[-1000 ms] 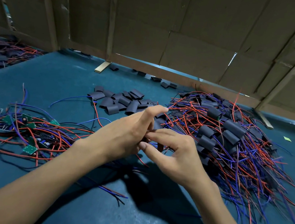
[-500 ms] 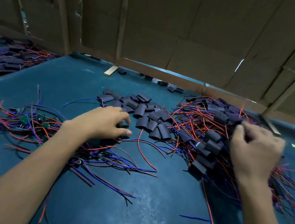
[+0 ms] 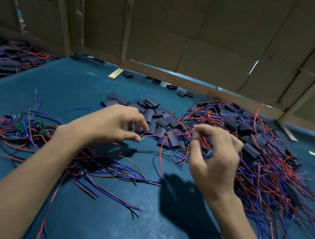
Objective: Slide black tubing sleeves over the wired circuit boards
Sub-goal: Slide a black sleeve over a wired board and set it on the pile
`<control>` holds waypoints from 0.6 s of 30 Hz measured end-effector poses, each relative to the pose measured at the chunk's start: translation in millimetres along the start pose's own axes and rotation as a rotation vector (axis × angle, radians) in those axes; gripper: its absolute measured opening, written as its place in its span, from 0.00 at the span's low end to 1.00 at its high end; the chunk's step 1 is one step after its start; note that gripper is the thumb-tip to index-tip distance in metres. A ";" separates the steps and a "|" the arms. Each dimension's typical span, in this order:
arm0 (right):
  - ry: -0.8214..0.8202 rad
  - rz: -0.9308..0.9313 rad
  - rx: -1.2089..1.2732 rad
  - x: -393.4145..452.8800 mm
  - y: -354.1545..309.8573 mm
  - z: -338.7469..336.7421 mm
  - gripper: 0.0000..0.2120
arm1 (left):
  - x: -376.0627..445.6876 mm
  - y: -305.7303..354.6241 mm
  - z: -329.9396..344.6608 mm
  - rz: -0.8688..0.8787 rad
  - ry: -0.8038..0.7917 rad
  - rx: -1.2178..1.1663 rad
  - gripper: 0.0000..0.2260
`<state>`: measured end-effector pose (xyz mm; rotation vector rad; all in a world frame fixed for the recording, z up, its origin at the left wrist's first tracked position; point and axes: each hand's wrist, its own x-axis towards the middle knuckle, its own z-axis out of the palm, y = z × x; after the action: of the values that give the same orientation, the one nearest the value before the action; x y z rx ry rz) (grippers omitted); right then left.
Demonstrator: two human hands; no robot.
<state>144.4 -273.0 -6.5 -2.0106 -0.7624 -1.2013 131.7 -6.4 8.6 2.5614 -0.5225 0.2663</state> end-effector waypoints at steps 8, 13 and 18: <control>-0.241 0.163 0.232 -2.9 -4.7 4.2 0.04 | 9.9 33.1 20.7 0.203 0.707 -0.088 0.15; -0.404 0.588 0.791 3.6 -9.5 8.5 0.08 | 13.2 51.3 54.3 0.408 0.554 -0.237 0.20; -0.264 0.898 1.139 11.0 -1.3 3.7 0.10 | 13.4 52.5 72.9 0.439 0.445 -0.274 0.20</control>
<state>149.8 -267.7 2.4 -1.2268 -0.3860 0.0853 128.5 -90.1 -26.5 2.0142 -0.8703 0.8324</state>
